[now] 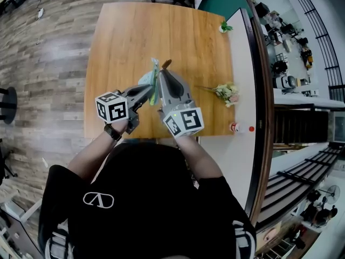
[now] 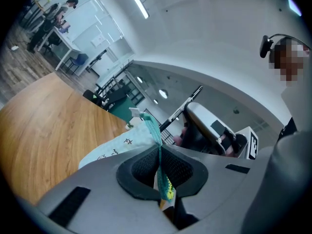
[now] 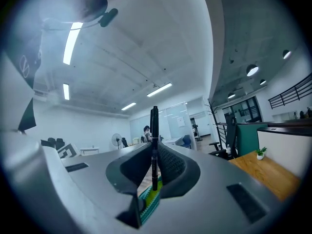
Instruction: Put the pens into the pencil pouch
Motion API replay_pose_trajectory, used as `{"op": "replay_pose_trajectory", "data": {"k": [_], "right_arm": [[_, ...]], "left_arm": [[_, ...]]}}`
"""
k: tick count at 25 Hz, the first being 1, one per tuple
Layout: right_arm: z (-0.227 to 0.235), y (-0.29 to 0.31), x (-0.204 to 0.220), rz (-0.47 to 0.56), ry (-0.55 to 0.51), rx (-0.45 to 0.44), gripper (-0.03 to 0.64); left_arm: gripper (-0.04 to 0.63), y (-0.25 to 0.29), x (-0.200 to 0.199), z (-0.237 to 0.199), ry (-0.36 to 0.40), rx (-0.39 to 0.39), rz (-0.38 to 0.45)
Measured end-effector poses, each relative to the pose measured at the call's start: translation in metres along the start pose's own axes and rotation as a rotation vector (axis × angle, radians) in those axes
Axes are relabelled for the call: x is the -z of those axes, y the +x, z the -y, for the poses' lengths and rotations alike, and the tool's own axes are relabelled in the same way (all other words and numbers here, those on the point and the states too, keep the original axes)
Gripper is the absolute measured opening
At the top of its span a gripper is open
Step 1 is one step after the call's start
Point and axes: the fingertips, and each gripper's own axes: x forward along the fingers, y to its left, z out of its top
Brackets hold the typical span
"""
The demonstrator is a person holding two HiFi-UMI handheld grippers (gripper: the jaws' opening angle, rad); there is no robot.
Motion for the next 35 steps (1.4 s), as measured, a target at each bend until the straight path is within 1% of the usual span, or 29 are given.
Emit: {"op": "replay_pose_trajectory", "data": {"k": [5,9,13,15,20,23,26,29,31,34,35], "right_arm": [[0.005,0.001,0.015,-0.044,0.009,0.02,0.038],[0.008,0.001,0.024,-0.088,0.008,0.028,0.045],[0.001,0.0,0.029,-0.11,-0.013,0.003,0.092],[0.001,-0.002,0.028,-0.111,-0.014,0.006,0.098],[0.009,-0.001,0.021,-0.089,-0.02,0.055,0.097],[0.025,0.001,0.028,-0.125,-0.027,0.114,0.097],[0.045,0.011,0.053,-0.226,-0.026,0.155,0.097],[0.066,0.027,0.095,-0.368,-0.001,0.162,0.101],[0.079,0.037,0.135,-0.504,0.041,0.158,0.108],[0.096,0.047,0.203,-0.726,0.094,0.149,0.152],[0.101,0.049,0.225,-0.794,0.109,0.149,0.153]], "left_arm": [[0.015,-0.001,-0.012,0.017,0.025,0.04,0.024],[0.015,-0.001,-0.019,0.019,0.028,0.047,0.033],[0.015,-0.003,-0.02,0.015,0.027,0.042,0.036],[0.015,-0.004,-0.02,0.015,0.027,0.041,0.035],[0.015,-0.013,-0.02,0.001,0.006,0.021,0.039],[0.015,-0.019,-0.014,-0.007,-0.014,0.0,0.042],[0.015,-0.028,-0.008,-0.013,-0.035,-0.015,0.051],[0.015,-0.038,-0.004,-0.021,-0.054,-0.029,0.062],[0.015,-0.045,0.0,-0.026,-0.069,-0.042,0.069],[0.015,-0.054,0.006,-0.034,-0.093,-0.061,0.078],[0.015,-0.057,0.009,-0.036,-0.102,-0.068,0.079]]}}
